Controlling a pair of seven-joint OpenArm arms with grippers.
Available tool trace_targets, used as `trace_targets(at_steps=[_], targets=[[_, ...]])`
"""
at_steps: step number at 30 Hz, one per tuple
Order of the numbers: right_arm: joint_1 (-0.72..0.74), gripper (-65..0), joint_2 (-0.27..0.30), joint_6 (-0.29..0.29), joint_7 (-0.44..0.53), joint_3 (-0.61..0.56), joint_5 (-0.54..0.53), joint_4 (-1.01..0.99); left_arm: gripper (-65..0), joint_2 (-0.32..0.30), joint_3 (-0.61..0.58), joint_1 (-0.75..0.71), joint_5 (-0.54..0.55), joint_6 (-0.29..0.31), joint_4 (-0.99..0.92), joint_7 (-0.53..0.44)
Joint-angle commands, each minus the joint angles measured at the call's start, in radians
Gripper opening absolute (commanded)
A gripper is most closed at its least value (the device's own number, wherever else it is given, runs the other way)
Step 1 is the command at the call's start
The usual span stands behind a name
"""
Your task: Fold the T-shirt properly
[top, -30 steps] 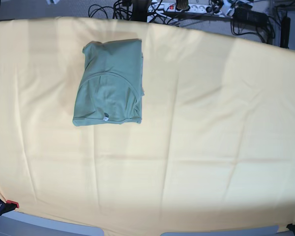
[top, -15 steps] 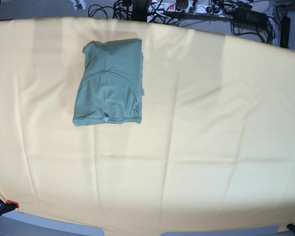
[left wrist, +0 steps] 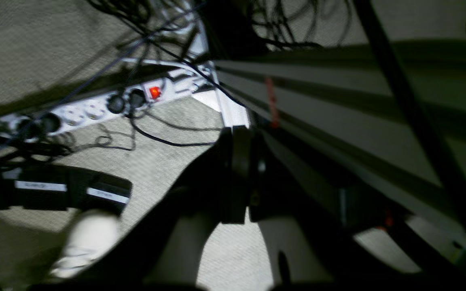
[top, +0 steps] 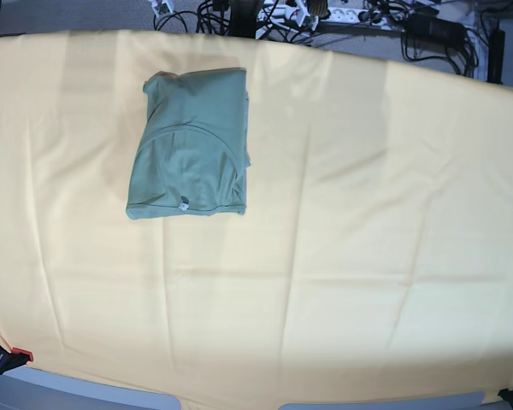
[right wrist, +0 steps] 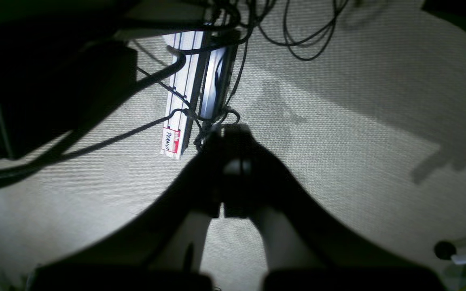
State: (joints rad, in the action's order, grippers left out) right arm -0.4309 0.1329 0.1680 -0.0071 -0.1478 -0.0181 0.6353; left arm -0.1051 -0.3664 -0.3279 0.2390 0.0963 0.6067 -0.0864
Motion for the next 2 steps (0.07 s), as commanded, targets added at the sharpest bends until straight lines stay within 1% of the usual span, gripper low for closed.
trace_targets(at_steps=[1,2], targets=[[-0.007,-65.0,0.005,0.011,0.014,0.002,0.0,0.004,-65.0,0.005,-0.002,-0.004,0.005,0.008,0.006,-0.013],[-0.007,-65.0,0.005,0.016,0.014,0.002,0.001,0.004,-65.0,0.005,-0.002,-0.004,0.005,0.007,0.006,-0.011]])
